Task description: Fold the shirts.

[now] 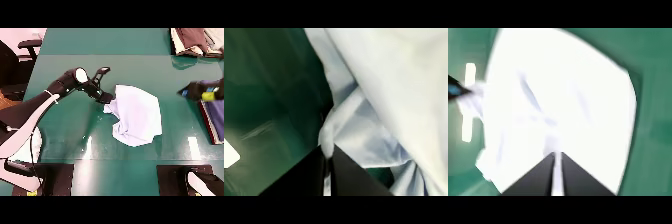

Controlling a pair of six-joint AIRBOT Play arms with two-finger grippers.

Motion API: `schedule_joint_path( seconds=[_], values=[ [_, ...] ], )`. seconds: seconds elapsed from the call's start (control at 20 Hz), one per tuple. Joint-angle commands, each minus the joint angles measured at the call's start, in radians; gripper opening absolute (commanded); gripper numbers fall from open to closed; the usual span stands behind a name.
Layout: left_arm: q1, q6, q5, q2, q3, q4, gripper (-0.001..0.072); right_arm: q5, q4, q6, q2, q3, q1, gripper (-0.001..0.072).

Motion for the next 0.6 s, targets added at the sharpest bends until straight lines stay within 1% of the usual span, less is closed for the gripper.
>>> schedule_joint_path(
  seconds=[0.0, 0.15, 0.25, 0.35, 0.4, 0.45, 0.5, 0.55],
  values=[
    [0.047, 0.000, -0.005, 0.030, 0.004, 0.025, 0.0028, 0.010, -0.057, 0.049, -0.025, -0.247, 0.000, 0.0513],
    [0.051, -0.001, -0.009, 0.030, 0.004, 0.037, 0.0028, -0.051, 0.039, 0.048, -0.124, -0.401, 0.027, 0.0522],
    [0.051, -0.001, -0.009, 0.030, 0.004, 0.038, 0.0027, -0.121, 0.141, -0.002, -0.206, -0.443, 0.080, 0.0522],
    [0.051, -0.001, -0.009, 0.030, 0.004, 0.045, 0.0028, -0.181, 0.233, -0.046, -0.281, -0.439, 0.153, 0.0502],
    [0.051, -0.001, -0.009, 0.030, 0.004, 0.049, 0.0028, -0.201, 0.241, -0.047, -0.317, -0.420, 0.189, 0.0460],
    [0.051, -0.001, -0.007, 0.030, 0.004, 0.063, 0.0028, -0.213, 0.232, -0.047, -0.346, -0.395, 0.219, 0.0316],
    [0.051, -0.002, -0.006, 0.030, 0.004, 0.080, 0.0027, -0.217, 0.227, -0.050, -0.367, -0.369, 0.239, 0.0135],
    [0.052, -0.015, -0.002, 0.034, 0.005, 0.107, 0.0027, -0.217, 0.212, -0.053, -0.376, -0.335, 0.251, 0.0012]
  ],
)
